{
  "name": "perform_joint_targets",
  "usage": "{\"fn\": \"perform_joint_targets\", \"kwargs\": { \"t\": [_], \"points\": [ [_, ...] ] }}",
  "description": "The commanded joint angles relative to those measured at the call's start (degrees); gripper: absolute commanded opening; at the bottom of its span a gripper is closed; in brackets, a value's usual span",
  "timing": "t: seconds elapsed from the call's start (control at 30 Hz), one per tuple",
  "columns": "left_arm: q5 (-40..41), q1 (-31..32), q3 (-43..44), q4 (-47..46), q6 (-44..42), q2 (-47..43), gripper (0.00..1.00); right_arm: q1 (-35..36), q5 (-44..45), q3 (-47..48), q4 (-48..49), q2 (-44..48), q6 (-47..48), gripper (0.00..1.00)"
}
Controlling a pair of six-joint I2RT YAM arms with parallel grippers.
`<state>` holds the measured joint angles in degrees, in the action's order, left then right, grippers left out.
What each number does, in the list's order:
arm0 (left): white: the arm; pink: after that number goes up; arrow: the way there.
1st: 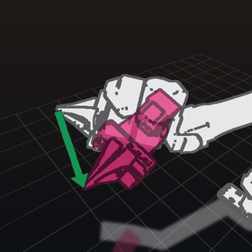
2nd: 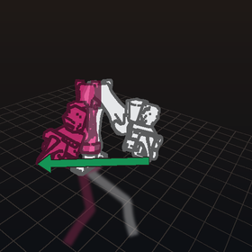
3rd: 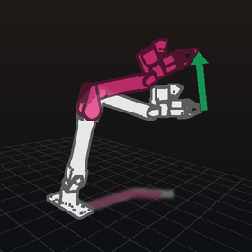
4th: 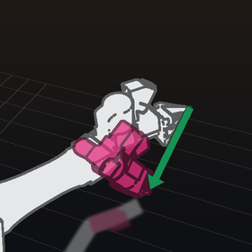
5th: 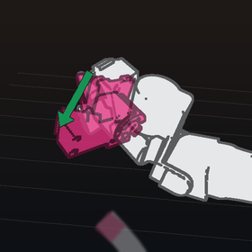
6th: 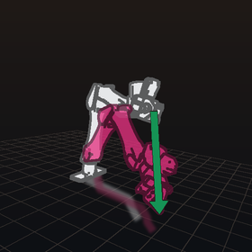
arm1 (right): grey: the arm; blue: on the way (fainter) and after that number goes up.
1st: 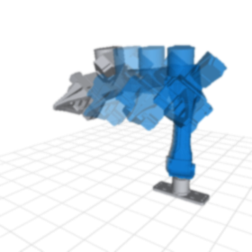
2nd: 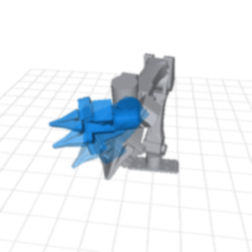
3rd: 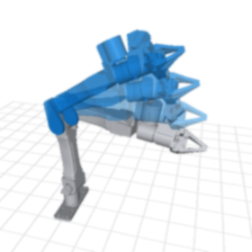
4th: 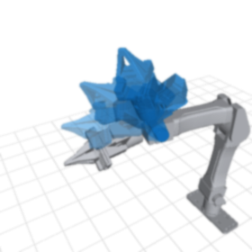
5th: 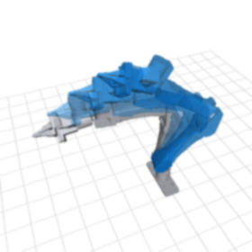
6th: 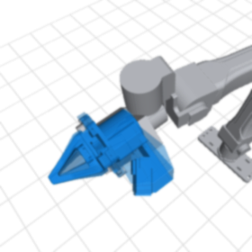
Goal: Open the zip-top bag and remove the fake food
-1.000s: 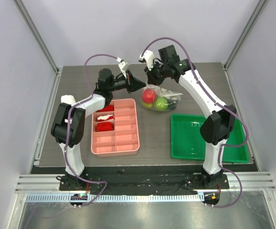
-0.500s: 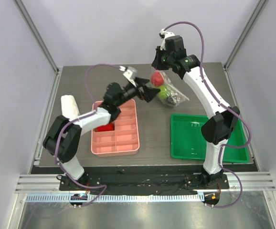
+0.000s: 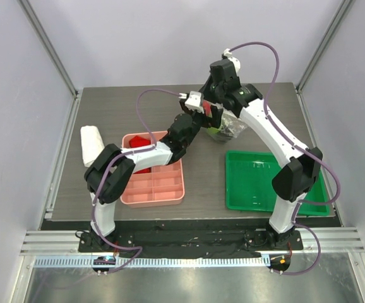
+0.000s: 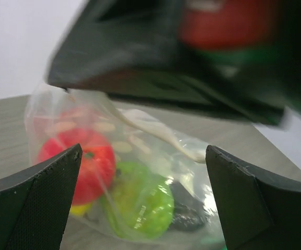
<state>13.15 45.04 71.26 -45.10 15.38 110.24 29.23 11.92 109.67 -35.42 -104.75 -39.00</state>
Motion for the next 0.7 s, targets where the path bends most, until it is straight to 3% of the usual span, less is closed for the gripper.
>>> {"fn": "perform_joint_targets", "kwargs": {
  "t": [0.0, 0.17, 0.23, 0.4, 0.43, 0.5, 0.53, 0.57, 0.63, 0.67],
  "points": [
    [7.34, -0.3, 4.58, -1.83, -3.42, 1.12, 0.98, -0.14, 4.95, -1.03, 5.45, 5.34, -7.83, 0.02],
    [6.63, -0.56, 7.22, -0.69, -0.71, 1.3, 0.91, 0.03, 7.41, -2.79, 5.1, 6.48, -11.09, 0.02],
    [4.97, -0.56, 6.7, -1.21, 0.44, 0.77, 1.0, -0.05, 10.13, -3.58, 4.83, 6.92, -12.84, 0.02],
    [7.07, -0.65, 8.27, -1.22, 2.19, 3.05, 0.97, 0.47, 11.8, -6.3, 5.35, 9.03, -16.45, 0.02],
    [6.02, -0.74, 9.41, -0.78, 2.11, 3.32, 0.79, 0.56, 11.72, -8.4, 6.23, 9.73, -18.11, 0.02],
    [5.05, -0.83, 9.77, 0.01, 2.72, 3.76, 0.6, 0.56, 11.54, -9.47, 8.17, 10.53, -17.87, 0.02],
    [4.09, -1.0, 9.25, 0.19, 2.82, 3.5, 0.39, 0.47, 12.94, -9.38, 8.0, 10.79, -17.34, 0.04],
    [1.03, -1.79, 8.9, 0.89, 3.08, 3.15, 0.23, 0.21, 13.12, -9.38, 8.17, 10.88, -16.12, 0.1],
    [-1.88, -2.84, 7.67, 1.94, 4.74, 1.65, 0.01, -1.98, 10.69, -9.03, 9.31, 11.15, -14.01, 0.21],
    [-4.59, -3.72, 7.4, 2.03, 5.62, 1.3, 0.0, -3.21, 3.88, -9.03, 12.45, 11.23, -8.86, 0.35]
  ]
}}
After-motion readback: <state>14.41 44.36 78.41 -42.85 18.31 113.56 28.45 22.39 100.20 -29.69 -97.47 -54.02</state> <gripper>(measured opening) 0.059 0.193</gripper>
